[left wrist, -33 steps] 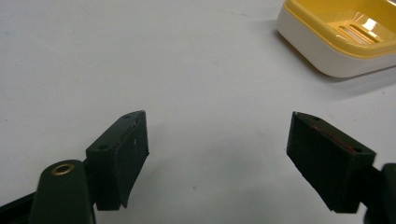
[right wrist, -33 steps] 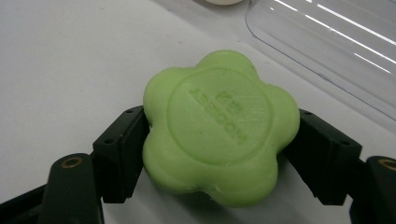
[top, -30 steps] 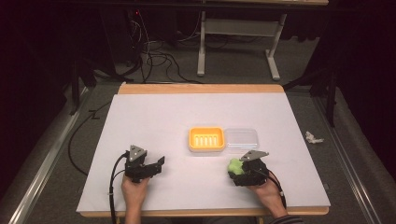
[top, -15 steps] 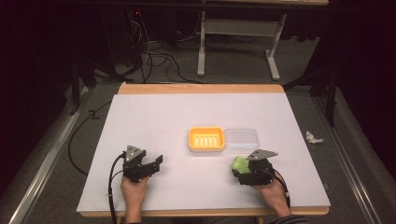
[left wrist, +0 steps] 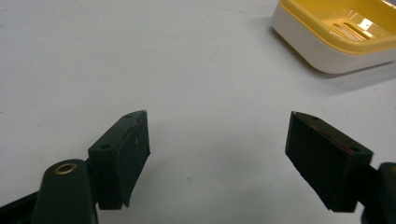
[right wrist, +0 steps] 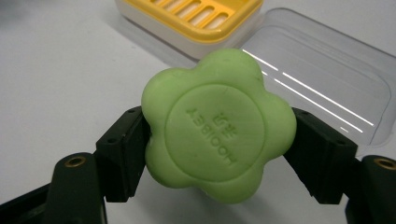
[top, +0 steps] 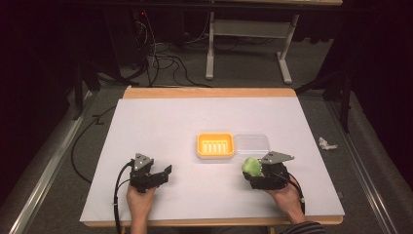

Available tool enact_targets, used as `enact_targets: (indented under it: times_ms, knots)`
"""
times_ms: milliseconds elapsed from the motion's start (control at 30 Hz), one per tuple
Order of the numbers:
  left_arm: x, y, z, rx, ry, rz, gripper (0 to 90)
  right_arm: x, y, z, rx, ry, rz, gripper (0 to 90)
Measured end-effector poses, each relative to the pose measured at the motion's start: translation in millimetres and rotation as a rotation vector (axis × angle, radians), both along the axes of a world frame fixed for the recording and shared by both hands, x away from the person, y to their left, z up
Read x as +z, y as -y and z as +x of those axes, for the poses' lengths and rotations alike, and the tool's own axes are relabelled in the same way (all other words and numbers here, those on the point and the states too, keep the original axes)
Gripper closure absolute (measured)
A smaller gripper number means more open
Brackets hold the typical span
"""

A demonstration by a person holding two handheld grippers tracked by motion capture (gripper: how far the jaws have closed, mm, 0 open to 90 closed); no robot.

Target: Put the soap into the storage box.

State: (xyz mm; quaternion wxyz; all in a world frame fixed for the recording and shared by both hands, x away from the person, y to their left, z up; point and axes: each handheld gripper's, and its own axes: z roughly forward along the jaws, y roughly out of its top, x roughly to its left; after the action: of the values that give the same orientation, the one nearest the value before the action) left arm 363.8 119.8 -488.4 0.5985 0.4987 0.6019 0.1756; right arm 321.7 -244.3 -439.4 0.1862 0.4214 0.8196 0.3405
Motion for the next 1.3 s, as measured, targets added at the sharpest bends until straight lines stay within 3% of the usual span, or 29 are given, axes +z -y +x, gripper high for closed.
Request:
enact_targets:
  times_ms: [267, 800, 1300]
  knots:
    - [-0.4, 0.3, -0.2, 0.004, 0.001, 0.015, 22.5, 6.5, -0.3, -0.1, 0.009, 0.016, 0.047, 27.8]
    - [-0.9, 1.6, 0.1, -0.007, -0.004, 0.017, 22.4, 24.7, -10.0, 11.3, 0.046, 0.029, 0.075, 27.8]
    - [-1.2, 2.3, -0.2, -0.008, -0.002, 0.028, 22.4, 42.2, -20.6, 22.4, 0.073, 0.077, 0.087, 27.8]
